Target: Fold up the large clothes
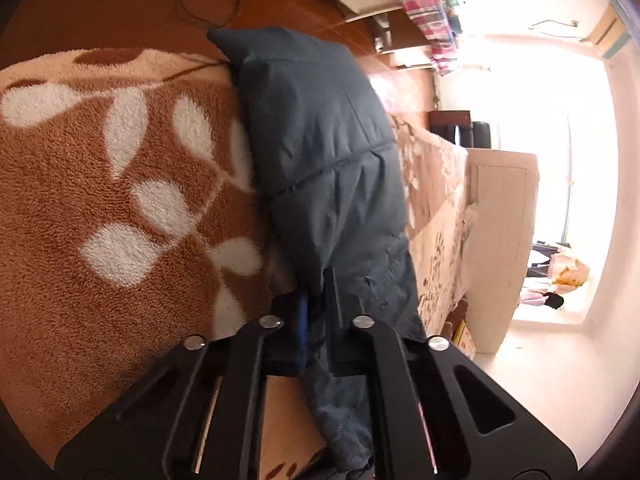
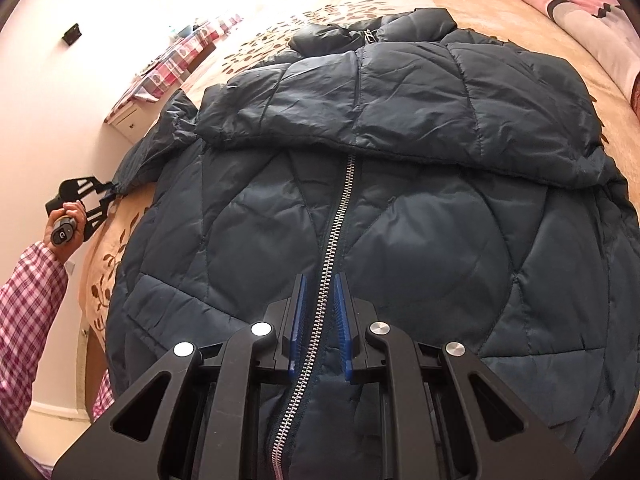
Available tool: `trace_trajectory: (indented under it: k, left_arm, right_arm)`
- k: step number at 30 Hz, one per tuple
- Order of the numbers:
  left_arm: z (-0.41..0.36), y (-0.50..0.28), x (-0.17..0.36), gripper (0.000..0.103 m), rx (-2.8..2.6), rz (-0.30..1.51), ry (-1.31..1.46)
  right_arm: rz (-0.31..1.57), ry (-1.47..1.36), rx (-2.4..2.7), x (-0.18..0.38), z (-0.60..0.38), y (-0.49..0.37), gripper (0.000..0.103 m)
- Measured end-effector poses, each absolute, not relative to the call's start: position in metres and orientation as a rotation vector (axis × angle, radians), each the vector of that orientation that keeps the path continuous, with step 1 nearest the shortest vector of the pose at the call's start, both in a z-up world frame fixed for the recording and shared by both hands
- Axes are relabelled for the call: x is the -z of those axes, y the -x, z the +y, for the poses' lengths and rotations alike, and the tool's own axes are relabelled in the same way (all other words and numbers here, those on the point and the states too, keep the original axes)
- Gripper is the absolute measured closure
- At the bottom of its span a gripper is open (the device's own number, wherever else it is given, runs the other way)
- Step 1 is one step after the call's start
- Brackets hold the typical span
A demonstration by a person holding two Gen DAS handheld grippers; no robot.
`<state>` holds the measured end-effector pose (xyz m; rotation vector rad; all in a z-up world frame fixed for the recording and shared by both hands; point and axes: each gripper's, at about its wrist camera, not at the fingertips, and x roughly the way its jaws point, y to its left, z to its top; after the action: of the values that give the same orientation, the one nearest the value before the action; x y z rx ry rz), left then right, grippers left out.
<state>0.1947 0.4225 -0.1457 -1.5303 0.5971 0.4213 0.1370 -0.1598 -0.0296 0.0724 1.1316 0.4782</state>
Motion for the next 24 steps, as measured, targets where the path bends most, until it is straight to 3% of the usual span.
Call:
trace_trajectory:
  k: [5,12,19,24]
  left_arm:
    - [0.410,-0.201,0.098,0.101,-0.423,0.549,1.320]
    - [0.373,-0.209,-0.019,0.101,-0.274,0.427,1.012]
    - [0.238,-0.215,-0.124,0.101,0.042,0.397,0.630]
    - [0.133,-0.235,-0.124,0.101,0.248,0.507,0.514]
  right_arm:
    - [1.126,-0.075,-0.467,0.028,-0.167,-0.135,0.086]
    - [1.108,-0.116,-0.458,0.024,-0.187,-0.124,0.086]
    - [1.077,-0.175,-0.438,0.017,-0.217,-0.109,0.086]
    - [1.054,-0.224,-0.414,0.013,-0.242,-0.100,0.086]
